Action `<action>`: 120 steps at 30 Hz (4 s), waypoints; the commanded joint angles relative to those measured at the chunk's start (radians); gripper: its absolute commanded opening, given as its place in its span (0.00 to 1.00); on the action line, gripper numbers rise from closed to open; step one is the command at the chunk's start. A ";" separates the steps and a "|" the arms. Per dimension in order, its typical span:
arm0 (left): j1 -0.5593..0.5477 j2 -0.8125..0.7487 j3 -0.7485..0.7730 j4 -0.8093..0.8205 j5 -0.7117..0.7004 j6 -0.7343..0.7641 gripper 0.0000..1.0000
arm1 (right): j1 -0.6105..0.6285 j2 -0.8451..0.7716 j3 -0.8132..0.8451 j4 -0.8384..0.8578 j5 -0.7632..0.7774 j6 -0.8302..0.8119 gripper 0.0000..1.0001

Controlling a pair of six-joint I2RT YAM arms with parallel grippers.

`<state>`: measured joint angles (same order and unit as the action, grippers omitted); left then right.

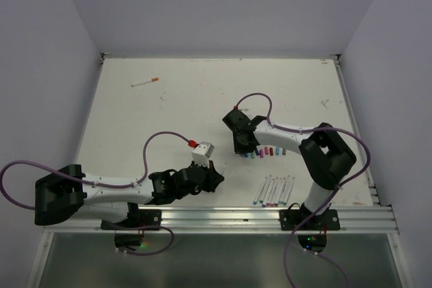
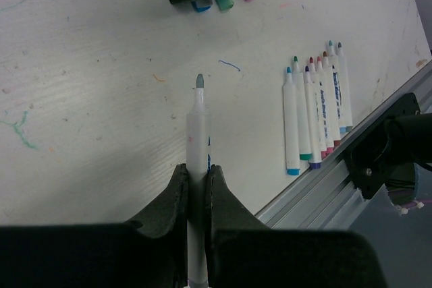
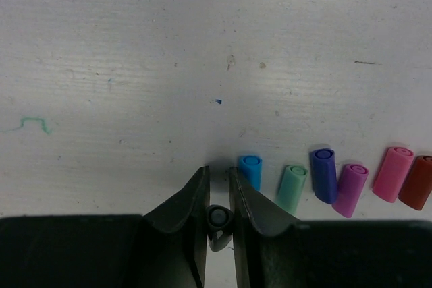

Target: Open the pen caps

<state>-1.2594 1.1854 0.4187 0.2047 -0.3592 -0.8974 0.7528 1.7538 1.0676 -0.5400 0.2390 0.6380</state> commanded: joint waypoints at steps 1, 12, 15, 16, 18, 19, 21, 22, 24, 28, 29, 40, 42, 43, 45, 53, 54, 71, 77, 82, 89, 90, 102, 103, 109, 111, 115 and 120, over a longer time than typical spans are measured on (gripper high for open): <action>-0.008 -0.029 -0.001 0.036 -0.024 0.005 0.00 | 0.006 0.009 0.025 -0.020 0.054 0.017 0.22; -0.008 -0.017 -0.009 0.051 -0.009 0.005 0.00 | 0.016 -0.003 0.022 0.002 0.042 0.017 0.33; -0.008 0.016 -0.003 0.078 0.006 0.006 0.00 | 0.017 -0.080 0.020 0.005 0.043 0.014 0.35; -0.008 0.028 0.005 0.085 0.015 0.008 0.00 | 0.017 -0.105 0.026 -0.001 0.049 0.011 0.35; -0.006 0.065 0.022 0.105 0.023 0.014 0.00 | 0.017 -0.198 0.060 -0.057 0.075 0.009 0.37; -0.008 0.077 0.028 0.111 0.031 0.018 0.00 | 0.017 -0.235 0.075 -0.081 0.075 0.005 0.38; -0.006 0.114 0.049 0.131 0.040 0.026 0.00 | 0.017 -0.357 0.129 -0.156 0.120 0.000 0.39; -0.006 0.129 0.058 0.137 0.048 0.029 0.00 | 0.017 -0.402 0.146 -0.181 0.141 0.000 0.40; -0.006 0.175 0.089 0.148 0.058 0.040 0.00 | 0.014 -0.474 0.189 -0.248 0.204 -0.004 0.43; -0.006 0.267 0.143 0.186 0.103 0.052 0.00 | 0.000 -0.650 0.198 -0.324 0.206 -0.008 0.45; -0.008 0.284 0.156 0.193 0.109 0.051 0.00 | -0.006 -0.677 0.175 -0.330 0.197 -0.006 0.45; -0.017 0.536 0.317 0.271 0.220 0.055 0.00 | -0.007 -0.884 -0.024 -0.383 0.180 0.043 0.46; -0.021 0.575 0.336 0.271 0.233 0.054 0.07 | -0.007 -0.915 -0.043 -0.394 0.180 0.048 0.47; -0.023 0.588 0.353 0.269 0.235 0.054 0.09 | -0.007 -0.922 -0.049 -0.394 0.178 0.048 0.47; -0.028 0.617 0.367 0.262 0.235 0.052 0.13 | -0.007 -0.935 -0.052 -0.402 0.178 0.048 0.47; -0.034 0.623 0.351 0.231 0.200 0.038 0.31 | -0.007 -0.953 -0.054 -0.403 0.163 0.046 0.47; -0.032 0.622 0.350 0.219 0.186 0.038 0.32 | -0.007 -0.956 -0.054 -0.403 0.164 0.046 0.47; 0.283 0.269 0.351 -0.117 -0.013 0.258 0.66 | -0.007 -0.964 -0.066 -0.377 0.141 0.032 0.47; 0.535 0.261 0.547 -0.280 -0.144 0.448 0.83 | -0.007 -0.945 -0.074 -0.341 0.122 0.022 0.47; 0.785 0.385 0.693 -0.283 0.018 0.558 0.85 | -0.007 -0.912 -0.066 -0.314 0.112 0.000 0.47; 1.003 0.621 0.911 -0.241 0.028 0.519 0.84 | -0.009 -0.869 -0.083 -0.275 0.074 -0.032 0.47; 1.020 0.688 0.951 -0.263 0.016 0.473 0.84 | -0.007 -0.861 -0.092 -0.268 0.069 -0.035 0.47; 1.112 0.962 1.284 -0.177 -0.063 0.437 0.72 | -0.007 -0.794 -0.135 -0.216 0.034 -0.073 0.47; 1.118 0.979 1.305 -0.180 -0.061 0.436 0.72 | -0.007 -0.794 -0.135 -0.215 0.033 -0.075 0.47; 1.183 1.108 1.434 -0.203 -0.008 0.398 0.74 | -0.010 -0.800 -0.129 -0.213 0.023 -0.090 0.47; 1.227 1.148 1.459 -0.241 0.060 0.341 0.73 | -0.010 -0.806 -0.130 -0.212 0.025 -0.093 0.47; 1.298 1.177 1.421 -0.140 0.195 0.259 0.70 | -0.012 -0.812 -0.136 -0.210 0.029 -0.100 0.47; 1.327 1.206 1.431 -0.165 0.204 0.216 0.70 | -0.013 -0.820 -0.138 -0.212 0.023 -0.093 0.47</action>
<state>0.0704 2.3924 1.8362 -0.0063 -0.2012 -0.6270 0.7448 0.9573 0.9298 -0.7765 0.2695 0.5564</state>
